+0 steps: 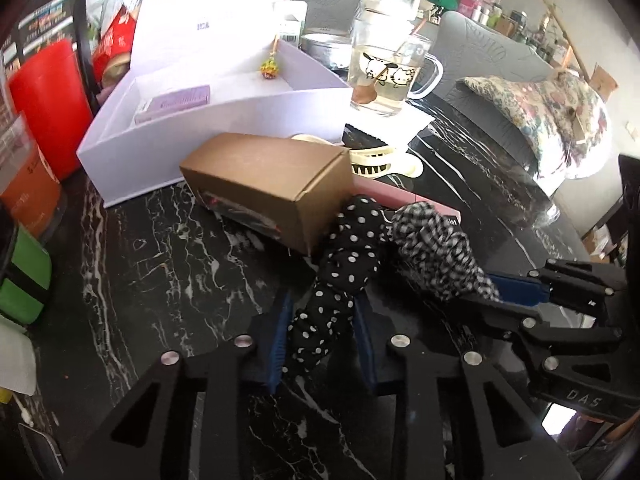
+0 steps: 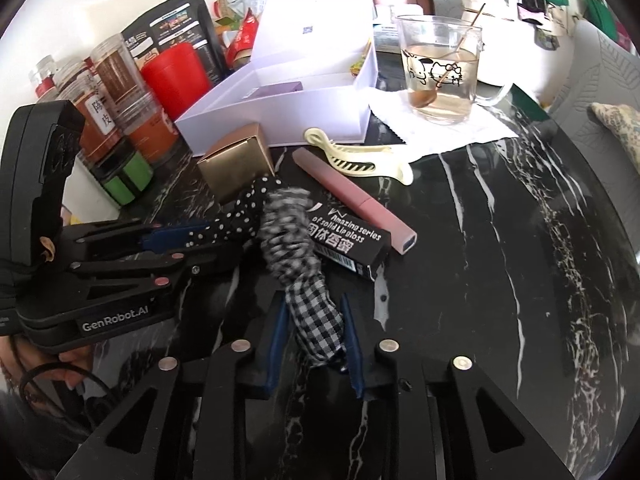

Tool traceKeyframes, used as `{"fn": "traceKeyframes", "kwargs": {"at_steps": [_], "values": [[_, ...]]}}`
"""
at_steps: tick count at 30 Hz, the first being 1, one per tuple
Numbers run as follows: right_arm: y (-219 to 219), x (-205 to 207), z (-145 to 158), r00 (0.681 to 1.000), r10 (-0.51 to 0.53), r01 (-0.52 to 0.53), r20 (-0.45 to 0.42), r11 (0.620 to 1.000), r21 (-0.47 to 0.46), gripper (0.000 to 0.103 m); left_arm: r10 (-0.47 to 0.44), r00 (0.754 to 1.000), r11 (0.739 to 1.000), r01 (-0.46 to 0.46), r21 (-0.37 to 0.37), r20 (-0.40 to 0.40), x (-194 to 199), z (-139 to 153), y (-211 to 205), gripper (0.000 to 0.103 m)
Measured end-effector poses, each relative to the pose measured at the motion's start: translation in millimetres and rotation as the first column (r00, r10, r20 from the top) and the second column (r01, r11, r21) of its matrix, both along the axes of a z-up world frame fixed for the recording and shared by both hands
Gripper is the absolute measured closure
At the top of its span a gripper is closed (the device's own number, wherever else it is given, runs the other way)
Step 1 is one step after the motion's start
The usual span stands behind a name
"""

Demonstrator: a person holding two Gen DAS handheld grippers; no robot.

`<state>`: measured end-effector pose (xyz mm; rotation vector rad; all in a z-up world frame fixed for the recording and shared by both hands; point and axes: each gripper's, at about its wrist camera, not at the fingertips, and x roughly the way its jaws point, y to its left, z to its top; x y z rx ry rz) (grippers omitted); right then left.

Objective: Organize rigid objects
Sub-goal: 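Grasp the black polka-dot scrunchie with the left gripper while the right grasps the gingham scrunchie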

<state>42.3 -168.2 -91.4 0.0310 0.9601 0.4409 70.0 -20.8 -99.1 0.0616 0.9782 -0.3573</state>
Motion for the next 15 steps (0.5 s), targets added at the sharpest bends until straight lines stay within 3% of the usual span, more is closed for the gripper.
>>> {"fn": "traceKeyframes", "kwargs": {"at_steps": [7, 15], "values": [[-5, -17, 4, 1.000, 0.005, -0.005, 0.011, 1.000, -0.002, 0.083, -0.023, 1.000, 0.999, 0.022, 0.026, 0.004, -19, 2, -5, 0.083], [-8, -36, -2, 1.000, 0.012, -0.012, -0.005, 1.000, -0.007, 0.083, -0.047, 0.999, 0.998, 0.047, 0.048, -0.014, -51, 6, -5, 0.083]]}}
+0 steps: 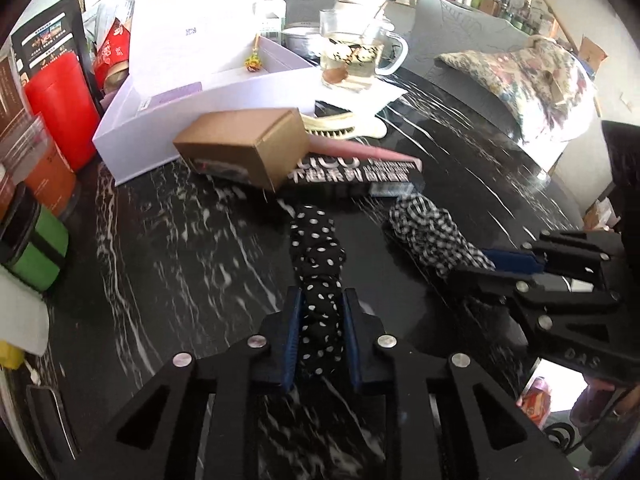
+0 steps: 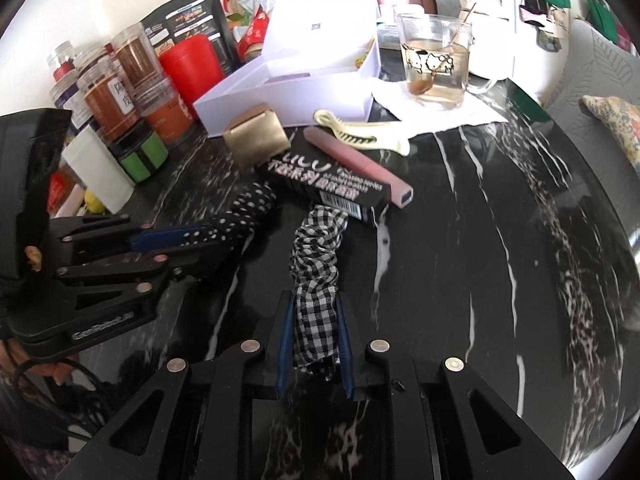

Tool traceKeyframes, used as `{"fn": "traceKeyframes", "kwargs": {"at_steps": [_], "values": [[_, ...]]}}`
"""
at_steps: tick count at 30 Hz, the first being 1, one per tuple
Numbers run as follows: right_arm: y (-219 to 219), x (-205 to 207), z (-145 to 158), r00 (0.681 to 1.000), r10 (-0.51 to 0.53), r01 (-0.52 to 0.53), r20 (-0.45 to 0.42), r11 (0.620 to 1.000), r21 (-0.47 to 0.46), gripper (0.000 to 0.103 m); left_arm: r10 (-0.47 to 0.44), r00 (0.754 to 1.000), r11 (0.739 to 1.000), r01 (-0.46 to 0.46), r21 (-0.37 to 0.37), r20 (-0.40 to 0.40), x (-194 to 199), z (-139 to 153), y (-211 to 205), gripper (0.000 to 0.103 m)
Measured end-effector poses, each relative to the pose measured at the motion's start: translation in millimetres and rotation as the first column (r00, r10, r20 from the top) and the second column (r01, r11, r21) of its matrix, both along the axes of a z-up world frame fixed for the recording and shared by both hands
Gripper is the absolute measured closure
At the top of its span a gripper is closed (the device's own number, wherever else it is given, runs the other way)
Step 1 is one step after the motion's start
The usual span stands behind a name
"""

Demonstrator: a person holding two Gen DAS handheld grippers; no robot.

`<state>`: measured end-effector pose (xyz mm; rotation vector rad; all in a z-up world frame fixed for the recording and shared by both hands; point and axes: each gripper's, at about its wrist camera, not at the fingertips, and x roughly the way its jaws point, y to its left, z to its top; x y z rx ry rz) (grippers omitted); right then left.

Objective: Organize rigid objects
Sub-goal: 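Grasp the black polka-dot scrunchie with the left gripper while the right grasps the gingham scrunchie, then lift both scrunchies off the table with both grippers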

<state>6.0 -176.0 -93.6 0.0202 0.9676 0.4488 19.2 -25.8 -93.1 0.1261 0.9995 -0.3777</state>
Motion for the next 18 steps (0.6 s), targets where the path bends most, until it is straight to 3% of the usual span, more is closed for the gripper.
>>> {"fn": "traceKeyframes", "kwargs": {"at_steps": [11, 16, 18], "values": [[-5, -16, -3, 1.000, -0.015, 0.015, 0.001, 1.000, 0.007, 0.082, 0.007, 0.999, 1.000, -0.007, 0.010, -0.038, -5, -6, 0, 0.083], [-3, -15, -2, 1.000, -0.025, 0.025, 0.017, 1.000, 0.001, 0.060, 0.009, 1.000, 0.999, -0.008, 0.044, -0.017, 1, -6, -7, 0.082], [-2, -15, -2, 0.999, -0.033, 0.033, 0.023, 0.999, -0.002, 0.059, 0.006, 1.000, 0.999, -0.006, 0.041, -0.010, 2, -7, -9, 0.082]]}}
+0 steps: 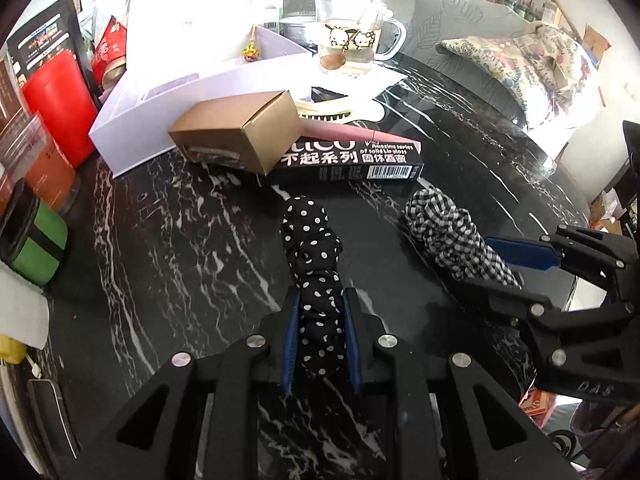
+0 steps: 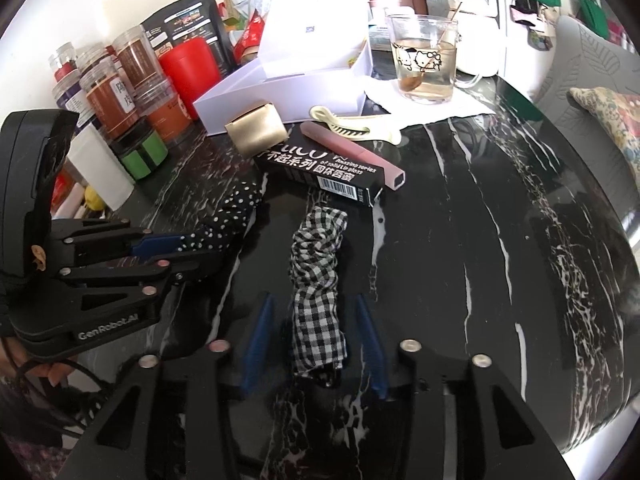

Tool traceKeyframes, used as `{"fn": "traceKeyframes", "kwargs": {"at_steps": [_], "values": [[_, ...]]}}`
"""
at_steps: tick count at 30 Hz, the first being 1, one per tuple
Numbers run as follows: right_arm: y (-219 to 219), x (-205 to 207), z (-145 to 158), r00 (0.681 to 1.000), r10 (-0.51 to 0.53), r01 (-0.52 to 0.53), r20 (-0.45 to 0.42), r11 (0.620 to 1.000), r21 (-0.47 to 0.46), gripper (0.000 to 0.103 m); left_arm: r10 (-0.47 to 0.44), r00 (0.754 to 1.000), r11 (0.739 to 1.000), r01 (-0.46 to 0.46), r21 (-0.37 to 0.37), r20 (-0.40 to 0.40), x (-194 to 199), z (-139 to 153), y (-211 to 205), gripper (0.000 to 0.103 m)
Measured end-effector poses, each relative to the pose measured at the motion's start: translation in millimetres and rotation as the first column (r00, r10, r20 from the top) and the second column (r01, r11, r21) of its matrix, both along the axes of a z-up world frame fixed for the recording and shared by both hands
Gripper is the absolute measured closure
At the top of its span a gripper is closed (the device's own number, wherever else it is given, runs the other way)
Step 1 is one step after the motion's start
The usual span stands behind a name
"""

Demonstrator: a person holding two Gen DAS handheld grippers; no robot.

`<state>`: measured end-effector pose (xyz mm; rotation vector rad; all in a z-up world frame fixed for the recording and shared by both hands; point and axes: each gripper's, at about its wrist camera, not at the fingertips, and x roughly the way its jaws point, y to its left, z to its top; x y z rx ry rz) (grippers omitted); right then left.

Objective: Organize rigid objects
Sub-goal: 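Lift both scrunchies off the table with both grippers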

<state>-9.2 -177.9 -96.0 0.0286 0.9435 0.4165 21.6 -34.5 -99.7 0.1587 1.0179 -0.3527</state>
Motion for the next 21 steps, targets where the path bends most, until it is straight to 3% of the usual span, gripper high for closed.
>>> {"fn": "traceKeyframes", "kwargs": {"at_steps": [6, 8, 9, 12, 21], "values": [[0, 1, -1, 0.999, -0.029, 0.030, 0.025, 0.999, -0.018, 0.059, 0.009, 1.000, 1.000, -0.008, -0.012, 0.030, 3, -1, -1, 0.082], [1, 0, -2, 0.999, -0.031, 0.032, 0.035, 0.999, -0.024, 0.069, 0.014, 0.999, 1.000, -0.013, -0.013, 0.039, 3, -1, -1, 0.083], [2, -1, -2, 0.999, -0.018, 0.019, 0.034, 0.999, -0.026, 0.084, 0.012, 0.999, 1.000, -0.011, -0.010, 0.044, 2, -2, -2, 0.084], [4, -2, -2, 0.999, -0.004, 0.006, 0.045, 0.999, -0.039, 0.085, -0.012, 0.999, 1.000, 0.011, 0.012, 0.051, -1, -1, -6, 0.085], [-5, -2, 6, 0.999, -0.016, 0.016, 0.044, 1.000, 0.010, 0.085, -0.012, 0.998, 1.000, 0.013, -0.016, 0.058, -9, 11, -5, 0.086]]}}
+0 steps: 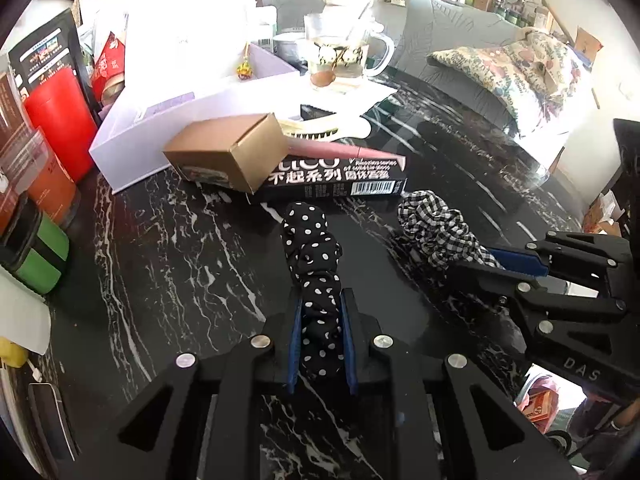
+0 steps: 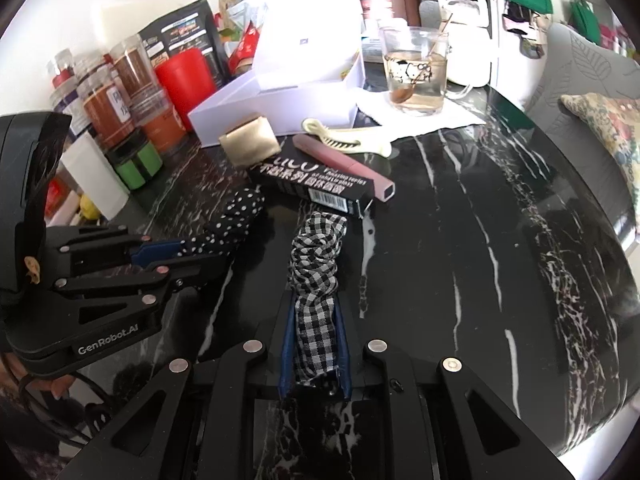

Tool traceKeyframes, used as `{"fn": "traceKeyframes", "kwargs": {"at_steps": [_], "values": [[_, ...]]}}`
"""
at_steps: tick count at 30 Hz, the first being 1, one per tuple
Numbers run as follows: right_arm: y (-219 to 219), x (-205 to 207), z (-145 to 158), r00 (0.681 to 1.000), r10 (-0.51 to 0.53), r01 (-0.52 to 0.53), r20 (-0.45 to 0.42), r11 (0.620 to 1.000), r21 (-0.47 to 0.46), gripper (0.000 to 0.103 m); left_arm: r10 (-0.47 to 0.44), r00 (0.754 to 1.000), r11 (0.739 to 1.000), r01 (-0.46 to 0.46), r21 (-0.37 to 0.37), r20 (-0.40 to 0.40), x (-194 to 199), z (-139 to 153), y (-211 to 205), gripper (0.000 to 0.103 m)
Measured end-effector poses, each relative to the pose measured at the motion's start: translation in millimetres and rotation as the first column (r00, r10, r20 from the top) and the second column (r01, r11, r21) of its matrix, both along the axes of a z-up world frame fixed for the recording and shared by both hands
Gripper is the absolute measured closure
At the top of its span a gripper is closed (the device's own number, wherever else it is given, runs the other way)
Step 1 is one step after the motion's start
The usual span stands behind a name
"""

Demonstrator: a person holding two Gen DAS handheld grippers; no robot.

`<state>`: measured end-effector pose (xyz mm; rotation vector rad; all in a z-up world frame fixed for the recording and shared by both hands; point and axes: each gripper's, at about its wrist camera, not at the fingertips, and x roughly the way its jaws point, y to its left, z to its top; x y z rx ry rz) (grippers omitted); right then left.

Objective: Organize rigid objects
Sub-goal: 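Lift both scrunchies off the table with both grippers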

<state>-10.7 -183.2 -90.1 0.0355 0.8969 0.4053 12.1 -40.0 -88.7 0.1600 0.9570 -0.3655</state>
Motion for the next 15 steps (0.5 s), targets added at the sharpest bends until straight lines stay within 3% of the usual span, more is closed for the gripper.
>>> {"fn": "traceKeyframes", "kwargs": {"at_steps": [15], "values": [[9, 3, 27, 0.998, 0.046, -0.047, 0.037, 0.999, 0.022, 0.085, 0.020, 0.998, 0.998, -0.016, -0.059, 0.067, -1, 34, 10, 0.086]]}}
